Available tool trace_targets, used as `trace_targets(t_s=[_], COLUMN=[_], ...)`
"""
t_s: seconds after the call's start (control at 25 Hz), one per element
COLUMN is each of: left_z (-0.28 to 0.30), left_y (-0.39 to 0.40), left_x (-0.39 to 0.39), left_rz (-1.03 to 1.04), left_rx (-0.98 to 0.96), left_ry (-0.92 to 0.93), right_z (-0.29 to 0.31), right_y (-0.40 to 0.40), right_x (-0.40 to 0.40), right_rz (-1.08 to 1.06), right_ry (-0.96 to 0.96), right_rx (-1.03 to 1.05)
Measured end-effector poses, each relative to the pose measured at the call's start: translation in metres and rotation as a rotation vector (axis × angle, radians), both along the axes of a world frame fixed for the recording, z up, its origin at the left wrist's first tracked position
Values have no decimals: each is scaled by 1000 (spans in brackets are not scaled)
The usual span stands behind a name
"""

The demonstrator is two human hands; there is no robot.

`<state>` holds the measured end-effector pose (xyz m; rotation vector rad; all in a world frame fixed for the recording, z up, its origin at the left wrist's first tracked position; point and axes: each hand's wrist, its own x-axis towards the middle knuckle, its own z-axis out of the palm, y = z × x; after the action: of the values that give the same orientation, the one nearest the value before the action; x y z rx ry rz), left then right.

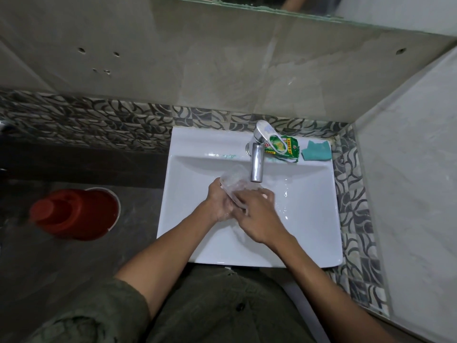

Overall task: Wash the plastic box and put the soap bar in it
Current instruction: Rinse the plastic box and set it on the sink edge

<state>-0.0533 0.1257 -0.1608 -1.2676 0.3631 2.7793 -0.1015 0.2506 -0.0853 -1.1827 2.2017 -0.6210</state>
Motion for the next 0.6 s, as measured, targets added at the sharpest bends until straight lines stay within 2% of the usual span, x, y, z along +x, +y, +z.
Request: trace_targets(t_s=[0.08, 0.16, 0.28, 0.36, 0.48, 0.56, 0.6], left_z=[2, 3, 4, 6, 8, 7, 7], left_y=[-1, 0, 1, 3, 4, 1, 0], left_x=[3, 5, 3, 2, 3, 7, 10], left_rz=[-62, -119, -154, -184, -188, -170, -156], left_rx=[-5, 7, 36, 32, 3, -11, -2], left_ry=[66, 97, 82, 59, 52, 51, 47], right_z=[10, 27, 53, 65, 75, 74, 71], right_y=[17, 22, 3, -17, -40, -46, -46], right_x=[-15, -31, -66, -84, -75, -62, -58], right_rz=[-168, -444, -688, -660, -545, -471, -459], right_ry=[65, 90, -2, -86, 161, 190, 93], right_rx=[-134, -287, -369, -276, -56, -73, -141])
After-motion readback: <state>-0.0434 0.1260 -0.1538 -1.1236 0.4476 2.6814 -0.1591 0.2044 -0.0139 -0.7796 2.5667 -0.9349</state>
